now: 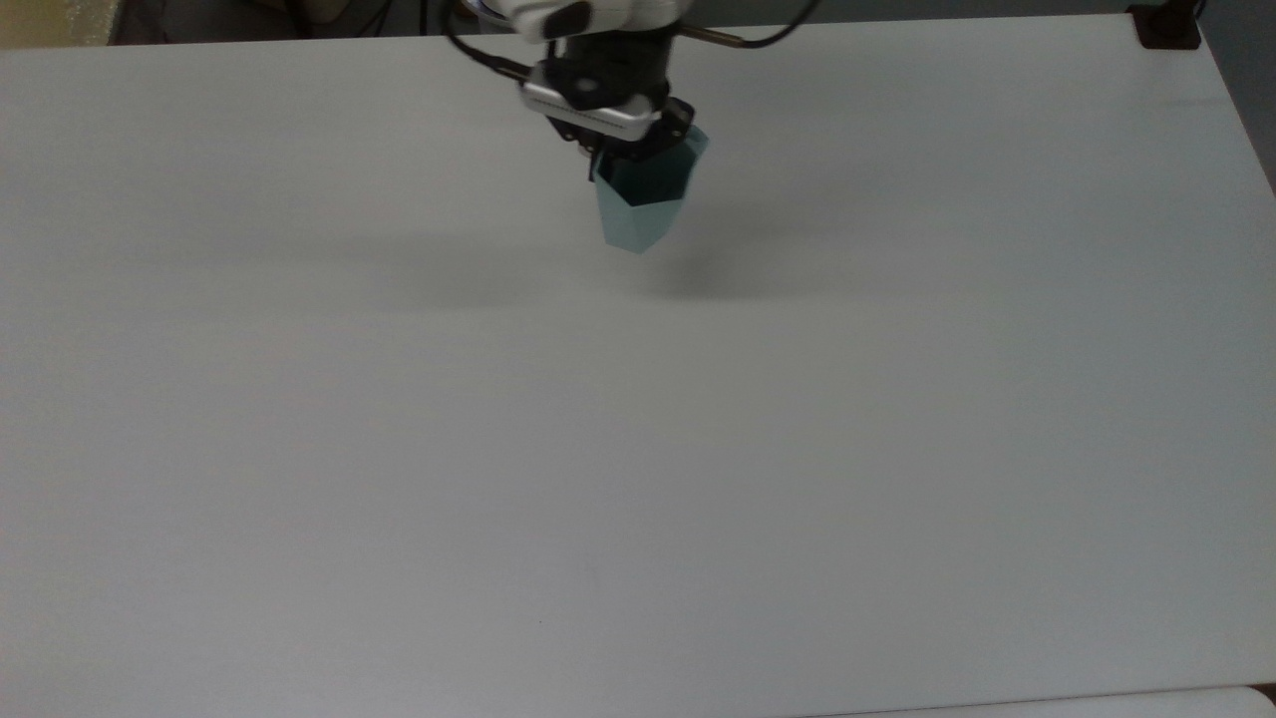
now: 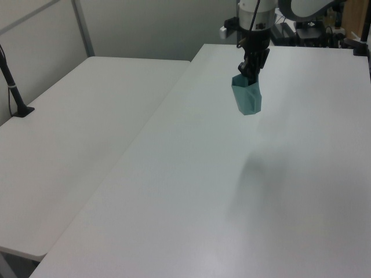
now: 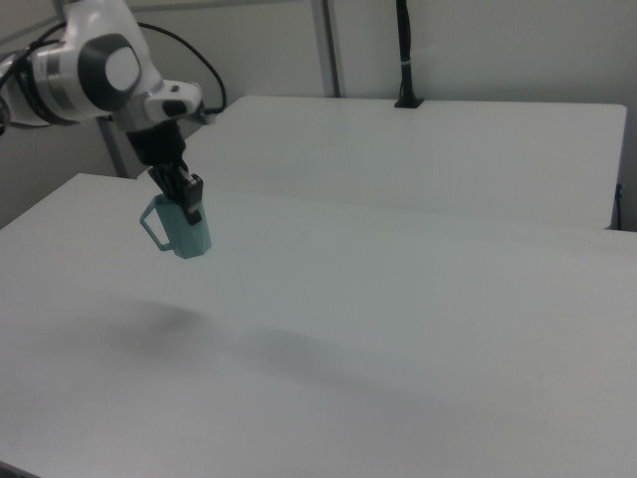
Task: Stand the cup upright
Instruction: 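Lift the cup and rotate it so the rim faces down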
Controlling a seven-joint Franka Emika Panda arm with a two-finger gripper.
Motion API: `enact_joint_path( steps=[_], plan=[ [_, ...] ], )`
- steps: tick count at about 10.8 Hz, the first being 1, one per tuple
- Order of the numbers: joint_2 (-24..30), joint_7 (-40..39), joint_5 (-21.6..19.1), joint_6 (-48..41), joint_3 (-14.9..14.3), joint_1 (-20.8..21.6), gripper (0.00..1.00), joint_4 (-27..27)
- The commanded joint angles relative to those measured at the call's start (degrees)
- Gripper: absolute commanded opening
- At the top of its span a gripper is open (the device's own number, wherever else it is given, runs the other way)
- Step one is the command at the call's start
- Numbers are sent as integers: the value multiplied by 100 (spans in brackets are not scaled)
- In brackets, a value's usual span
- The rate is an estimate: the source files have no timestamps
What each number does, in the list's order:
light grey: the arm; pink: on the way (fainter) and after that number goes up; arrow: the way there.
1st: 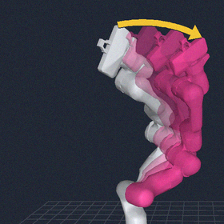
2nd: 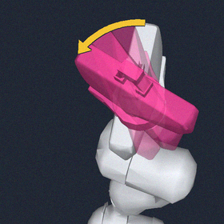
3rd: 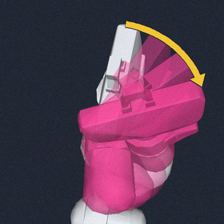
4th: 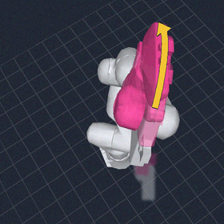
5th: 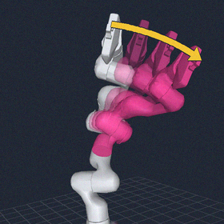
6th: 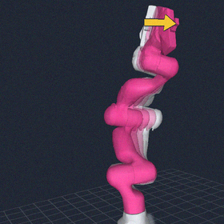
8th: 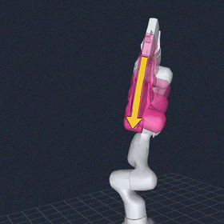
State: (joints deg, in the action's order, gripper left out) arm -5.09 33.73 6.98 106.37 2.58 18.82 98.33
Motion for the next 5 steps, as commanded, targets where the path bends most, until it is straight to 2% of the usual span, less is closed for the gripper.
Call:
enact_joint_path(
  steps=[1, 3, 5],
  plan=[
    [1113, -716, -732, 1076, -282, -414, 0, 1668],
    [1256, -972, -820, 1657, -791, -380, 0, 2241],
    [1099, -1061, -1022, 2455, -1135, -371, 0, 2663]
  ],
)
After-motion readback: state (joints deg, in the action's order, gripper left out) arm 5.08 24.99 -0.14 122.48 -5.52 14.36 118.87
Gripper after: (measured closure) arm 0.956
